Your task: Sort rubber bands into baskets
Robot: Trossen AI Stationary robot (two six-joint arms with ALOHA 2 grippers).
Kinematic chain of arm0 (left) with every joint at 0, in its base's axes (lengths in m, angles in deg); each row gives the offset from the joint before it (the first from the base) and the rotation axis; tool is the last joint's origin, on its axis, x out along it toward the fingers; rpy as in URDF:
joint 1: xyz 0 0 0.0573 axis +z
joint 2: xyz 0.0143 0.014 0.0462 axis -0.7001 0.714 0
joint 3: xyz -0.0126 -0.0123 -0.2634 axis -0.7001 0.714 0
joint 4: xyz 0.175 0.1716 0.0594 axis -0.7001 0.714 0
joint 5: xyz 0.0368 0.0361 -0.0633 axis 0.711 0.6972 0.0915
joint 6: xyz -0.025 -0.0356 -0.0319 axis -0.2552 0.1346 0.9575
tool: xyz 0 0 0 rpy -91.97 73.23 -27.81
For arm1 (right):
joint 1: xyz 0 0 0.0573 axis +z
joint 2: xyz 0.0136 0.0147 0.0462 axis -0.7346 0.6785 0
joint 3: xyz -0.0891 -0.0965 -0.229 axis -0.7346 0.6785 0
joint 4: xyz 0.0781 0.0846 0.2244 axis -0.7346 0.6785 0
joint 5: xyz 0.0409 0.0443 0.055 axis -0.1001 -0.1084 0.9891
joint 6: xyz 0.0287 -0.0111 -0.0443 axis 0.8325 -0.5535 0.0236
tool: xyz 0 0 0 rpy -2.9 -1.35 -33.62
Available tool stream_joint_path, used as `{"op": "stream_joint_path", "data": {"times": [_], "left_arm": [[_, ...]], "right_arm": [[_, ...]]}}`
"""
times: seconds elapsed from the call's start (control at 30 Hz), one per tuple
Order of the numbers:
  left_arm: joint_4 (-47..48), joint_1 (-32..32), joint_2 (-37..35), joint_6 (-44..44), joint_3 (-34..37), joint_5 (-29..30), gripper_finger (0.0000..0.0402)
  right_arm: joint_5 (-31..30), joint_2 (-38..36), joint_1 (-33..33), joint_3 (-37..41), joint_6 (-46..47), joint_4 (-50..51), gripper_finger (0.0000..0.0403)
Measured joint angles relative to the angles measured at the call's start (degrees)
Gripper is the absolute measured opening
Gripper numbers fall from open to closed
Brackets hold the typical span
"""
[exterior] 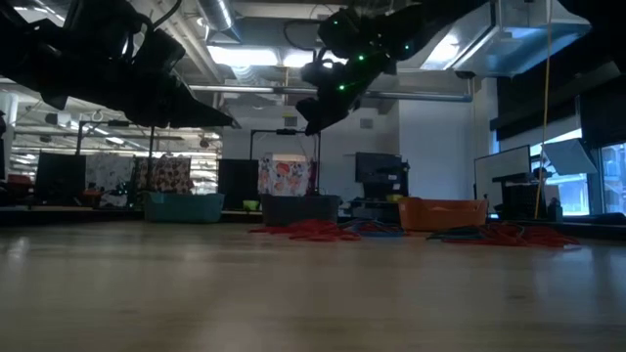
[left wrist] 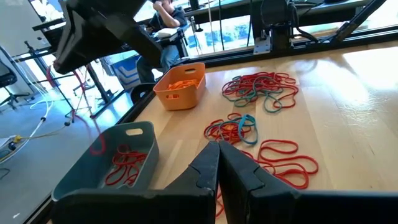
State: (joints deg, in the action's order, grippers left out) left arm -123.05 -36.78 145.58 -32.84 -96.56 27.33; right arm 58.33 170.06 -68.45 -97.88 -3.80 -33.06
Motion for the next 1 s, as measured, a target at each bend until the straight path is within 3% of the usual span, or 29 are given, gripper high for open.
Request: {"op": "stream_joint_path", "data": {"times": [0.17,0.33,0.7,1.0], "left_arm": [[0.0,0.0,-0.01,0.0,0.01,0.0,0.0005],[-0.02,0.0,-0.01,0.22,0.01,0.0,0.0005],[0.04,0.0,0.0,0.02,0.01,0.02,0.0005],[0.02,0.0,-0.01,0.29,0.0,0.02,0.0005]], "right_arm": [[5.42,0.3,0.14,0.19,1.79,3.74,0.0017],[6.71,1.75,0.15,0.24,5.28,5.73,0.0025],[11.77,2.75,0.8,-0.21,7.03,17.9,0.0171],[21.56,2.75,7.02,1.48,7.35,22.58,0.0205]]}}
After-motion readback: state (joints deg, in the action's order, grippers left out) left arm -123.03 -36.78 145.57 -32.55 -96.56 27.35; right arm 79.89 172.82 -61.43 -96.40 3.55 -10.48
